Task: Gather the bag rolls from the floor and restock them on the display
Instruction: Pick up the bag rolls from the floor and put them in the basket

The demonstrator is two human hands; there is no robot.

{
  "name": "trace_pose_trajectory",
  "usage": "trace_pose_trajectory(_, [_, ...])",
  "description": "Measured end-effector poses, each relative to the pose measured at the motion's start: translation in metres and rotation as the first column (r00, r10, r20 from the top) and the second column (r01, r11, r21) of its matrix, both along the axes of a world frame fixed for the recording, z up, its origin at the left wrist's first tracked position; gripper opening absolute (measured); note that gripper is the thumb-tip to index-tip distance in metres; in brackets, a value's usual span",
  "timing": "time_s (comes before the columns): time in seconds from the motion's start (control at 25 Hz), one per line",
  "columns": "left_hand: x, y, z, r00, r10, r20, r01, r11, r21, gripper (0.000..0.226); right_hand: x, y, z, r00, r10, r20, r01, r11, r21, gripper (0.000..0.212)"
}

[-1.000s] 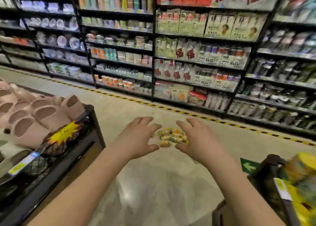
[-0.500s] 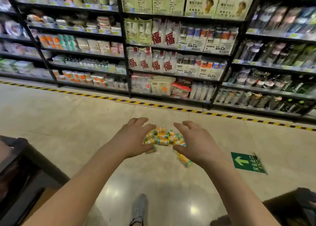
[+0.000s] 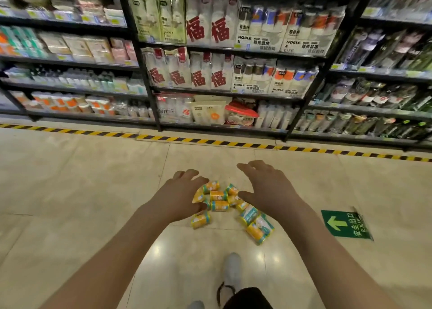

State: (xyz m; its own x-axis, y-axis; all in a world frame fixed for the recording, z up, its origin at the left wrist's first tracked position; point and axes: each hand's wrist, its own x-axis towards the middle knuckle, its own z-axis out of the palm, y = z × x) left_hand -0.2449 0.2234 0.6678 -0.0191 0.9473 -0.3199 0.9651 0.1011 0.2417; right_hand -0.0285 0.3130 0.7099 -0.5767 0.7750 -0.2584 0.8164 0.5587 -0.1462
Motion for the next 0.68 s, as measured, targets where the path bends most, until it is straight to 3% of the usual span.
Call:
trace_pose_trajectory(0.36, [-0.051,0.171,-0.108,0.990,0.129,0.048,-0.120,0.979,-0.167,0.071,-0.065,0.208,-0.128,0.999,0.032,-0.022,-0.035,0.991,-0.130,0.069])
trace_pose_trajectory(0.52, [-0.075,0.225,-0.204,0.977,0.189,0.099,-0.162,0.959,-0.232,0.073,-0.099,0.289,-0.227,0.998,0.016,-0.054,-0.026,0.983,-0.181,0.063])
trace_pose_trajectory(0.68, [-0.092,0.256,-0.351,0.971,0.212,0.112,-0.176,0.948,-0.265,0.068,-0.103,0.318,-0.388,0.999,-0.028,0.018,0.032,0.961,-0.275,0.061])
